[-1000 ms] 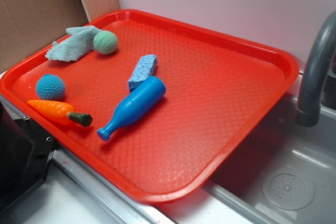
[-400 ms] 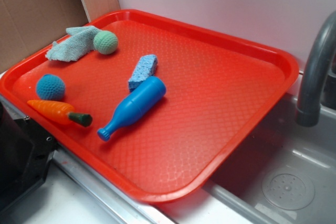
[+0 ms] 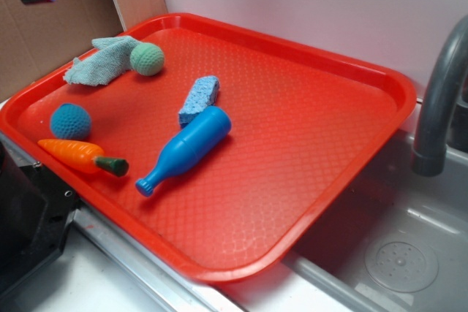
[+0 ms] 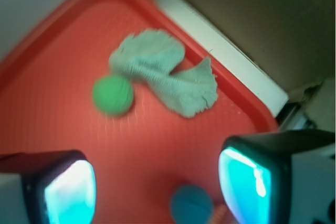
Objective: Grab the blue cloth.
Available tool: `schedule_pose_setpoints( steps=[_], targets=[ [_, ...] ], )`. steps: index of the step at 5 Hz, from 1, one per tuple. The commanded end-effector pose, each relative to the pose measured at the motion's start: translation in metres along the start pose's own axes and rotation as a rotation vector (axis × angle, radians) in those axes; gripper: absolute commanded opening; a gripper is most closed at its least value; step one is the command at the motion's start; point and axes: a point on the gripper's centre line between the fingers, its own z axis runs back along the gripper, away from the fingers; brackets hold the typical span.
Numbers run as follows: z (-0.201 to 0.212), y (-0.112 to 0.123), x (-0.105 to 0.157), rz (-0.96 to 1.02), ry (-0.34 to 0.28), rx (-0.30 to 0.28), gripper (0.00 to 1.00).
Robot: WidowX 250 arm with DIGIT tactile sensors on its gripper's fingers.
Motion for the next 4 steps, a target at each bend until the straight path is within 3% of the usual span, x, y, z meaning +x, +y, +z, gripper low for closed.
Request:
schedule_pose_setpoints(
  steps=[1,2,3,4],
  targets=[
    [-0.047,0.009,0.028,0.257,0.038,0.049,1.0],
    [-0.068,0.007,0.043,0.216,0.057,0.079,1.0],
    [-0.083,0.004,0.056,0.154,0.033,0.095,1.0],
    [-0.097,0.004,0.052,0.128,0.05,0.114,0.88]
  ],
)
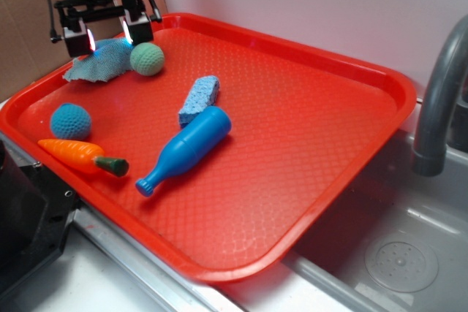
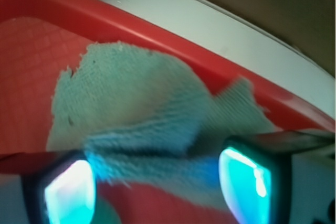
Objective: Grab the blue cloth.
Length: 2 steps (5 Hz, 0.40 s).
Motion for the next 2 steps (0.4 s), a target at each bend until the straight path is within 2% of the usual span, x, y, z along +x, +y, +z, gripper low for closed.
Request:
schedule_pose_setpoints(
  steps=[1,2],
  targets=[
    [-0.012,0.0142,-0.0057,-0.04,-0.011,0.01,0.0],
    [-0.0135,0.0184,-0.0092,-0.092,0.008,0.029,0.0]
  ],
)
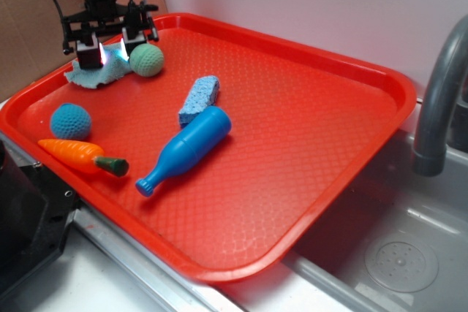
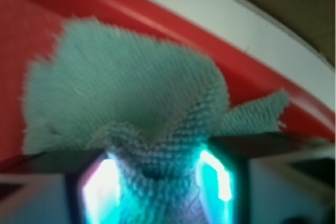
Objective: Grab the blue cloth.
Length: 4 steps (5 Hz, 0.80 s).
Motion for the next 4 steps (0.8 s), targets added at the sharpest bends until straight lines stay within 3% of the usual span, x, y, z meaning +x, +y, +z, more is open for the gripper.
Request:
schedule_pose_setpoints(
  steps=[1,3,4],
  targets=[
    [0.027,0.017,-0.006,-0.176,-0.019,-0.016,0.0],
    [0.128,0.03,-0.046,-0.344,-0.094,-0.107,0.0],
    [0.168,0.037,-0.068,-0.413,-0.087,-0.105,0.0]
  ],
)
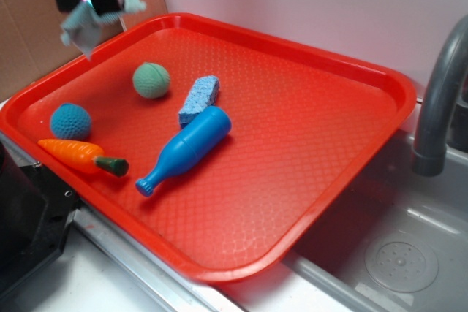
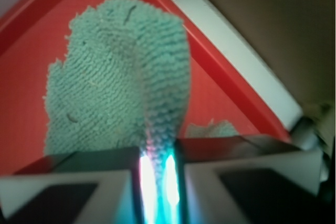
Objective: Grab the blue cloth.
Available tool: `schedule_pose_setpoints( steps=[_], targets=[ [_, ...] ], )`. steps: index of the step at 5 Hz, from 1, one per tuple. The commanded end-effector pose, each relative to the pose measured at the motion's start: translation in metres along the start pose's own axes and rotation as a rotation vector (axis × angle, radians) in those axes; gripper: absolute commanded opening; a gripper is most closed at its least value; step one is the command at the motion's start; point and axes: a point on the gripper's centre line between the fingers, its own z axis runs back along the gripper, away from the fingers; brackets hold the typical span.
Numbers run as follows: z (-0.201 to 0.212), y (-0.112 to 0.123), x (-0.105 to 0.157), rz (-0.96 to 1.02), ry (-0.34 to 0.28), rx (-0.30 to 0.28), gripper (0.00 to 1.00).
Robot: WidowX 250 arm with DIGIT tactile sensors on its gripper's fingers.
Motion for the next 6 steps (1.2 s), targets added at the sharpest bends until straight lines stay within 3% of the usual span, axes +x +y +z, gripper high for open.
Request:
schedule_pose_setpoints(
  steps=[1,2,3,6],
  targets=[
    [0.068,-0.01,-0.04,-0.241,-0.038,-0.043,0.0],
    [0.078,-0.039,-0.061,-0.481,-0.071,-0.04,0.0],
    [0.084,-0.053,-0.077,-0.634,-0.084,-0.053,0.0],
    [0.093,-0.021,-0.068,-0.6,-0.036,-0.139,0.0]
  ],
)
